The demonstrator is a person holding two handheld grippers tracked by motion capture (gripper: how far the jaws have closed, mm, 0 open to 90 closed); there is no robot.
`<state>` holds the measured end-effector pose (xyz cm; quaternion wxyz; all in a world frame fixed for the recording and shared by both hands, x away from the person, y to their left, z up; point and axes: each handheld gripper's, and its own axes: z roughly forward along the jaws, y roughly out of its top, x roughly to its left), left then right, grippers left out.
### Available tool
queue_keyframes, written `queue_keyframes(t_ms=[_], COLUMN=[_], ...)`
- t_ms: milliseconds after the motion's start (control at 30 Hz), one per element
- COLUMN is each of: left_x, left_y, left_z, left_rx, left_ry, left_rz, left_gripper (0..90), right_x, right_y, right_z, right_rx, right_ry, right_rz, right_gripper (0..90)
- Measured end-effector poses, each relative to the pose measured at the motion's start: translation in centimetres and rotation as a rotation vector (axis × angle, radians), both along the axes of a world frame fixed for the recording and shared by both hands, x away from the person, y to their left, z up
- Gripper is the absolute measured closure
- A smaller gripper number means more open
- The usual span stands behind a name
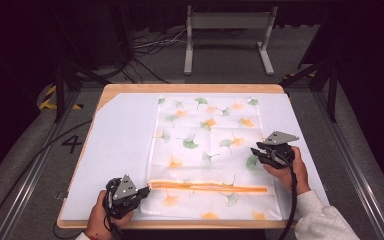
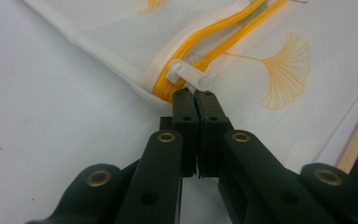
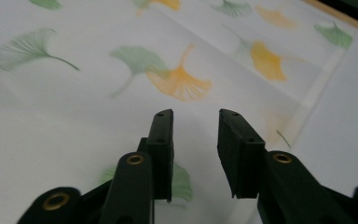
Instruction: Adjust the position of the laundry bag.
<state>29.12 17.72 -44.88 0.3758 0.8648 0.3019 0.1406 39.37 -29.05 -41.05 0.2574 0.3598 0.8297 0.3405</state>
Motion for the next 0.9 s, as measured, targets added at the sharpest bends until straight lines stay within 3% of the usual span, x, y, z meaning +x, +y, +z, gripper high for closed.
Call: queue_keyframes(t_ms=[100, 233, 267, 367, 400, 433, 500, 533, 567, 633, 667, 700, 733, 767, 900], left_x=[0.0, 0.0, 0.0, 0.0, -0.2, -0.3, -0.7, -0.7, -1.4, -1.6, -2.1, -2.1, -2.5, -3.1, -3.6], left_y=[0.0, 0.0, 0.1, 0.2, 0.2, 0.2, 0.3, 0.3, 0.7, 0.9, 1.2, 1.2, 1.2, 0.8, -0.4], left_z=[0.1, -0.1, 0.0, 0.1, 0.0, 0.0, -0.1, -0.1, -0.2, -0.2, -0.3, -0.3, -0.4, -0.7, -0.8], left_rx=[0.001, 0.001, 0.002, 0.000, 0.004, 0.010, 0.026, 0.026, 0.019, 0.013, -0.021, -0.021, -0.026, -0.025, 0.005], left_ry=[-0.007, 0.001, -0.005, 0.002, 0.010, 0.010, 0.009, 0.009, 0.018, 0.025, 0.058, 0.058, 0.070, 0.089, 0.067], left_rz=[0.002, 0.003, 0.002, -0.002, -0.009, -0.013, -0.013, -0.013, 0.000, 0.019, 0.041, 0.041, 0.053, 0.064, 0.087], left_gripper=[87.8, 87.6, 87.5, 87.4, 87.3, 87.0, 84.7, 83.6, 81.3, 73.6, 69.6, 63.3, 63.3, 51.1, 33.4], right_x=[-1.0, -1.9, -2.5, -3.6, -4.4, -4.7, -5.4, -5.4, -6.0, -6.0, -5.8, -5.5, -5.5, -5.1, -4.4], right_y=[2.0, 4.6, 6.0, 8.8, 10.8, 11.7, 13.1, 13.1, 13.9, 13.8, 13.2, 12.8, 12.8, 12.1, 10.5], right_z=[1.2, 1.6, 1.6, 1.1, 0.3, -0.2, -0.9, -0.9, -1.4, -1.4, -1.6, -1.8, -1.8, -2.1, -2.1], right_rx=[0.040, 0.057, 0.083, 0.105, 0.088, 0.060, 0.007, 0.007, -0.068, -0.072, -0.054, -0.055, -0.055, -0.063, -0.057], right_ry=[-0.013, -0.016, -0.014, 0.025, 0.060, 0.076, 0.091, 0.091, 0.081, 0.084, 0.092, 0.096, 0.096, 0.099, 0.089], right_rz=[0.087, 0.184, 0.264, 0.412, 0.480, 0.512, 0.548, 0.548, 0.586, 0.586, 0.566, 0.550, 0.550, 0.514, 0.464], right_gripper=[71.2, 72.0, 72.1, 71.8, 72.2, 72.3, 74.7, 74.7, 75.8, 75.6, 74.1, 73.2, 73.2, 71.6, 69.2])
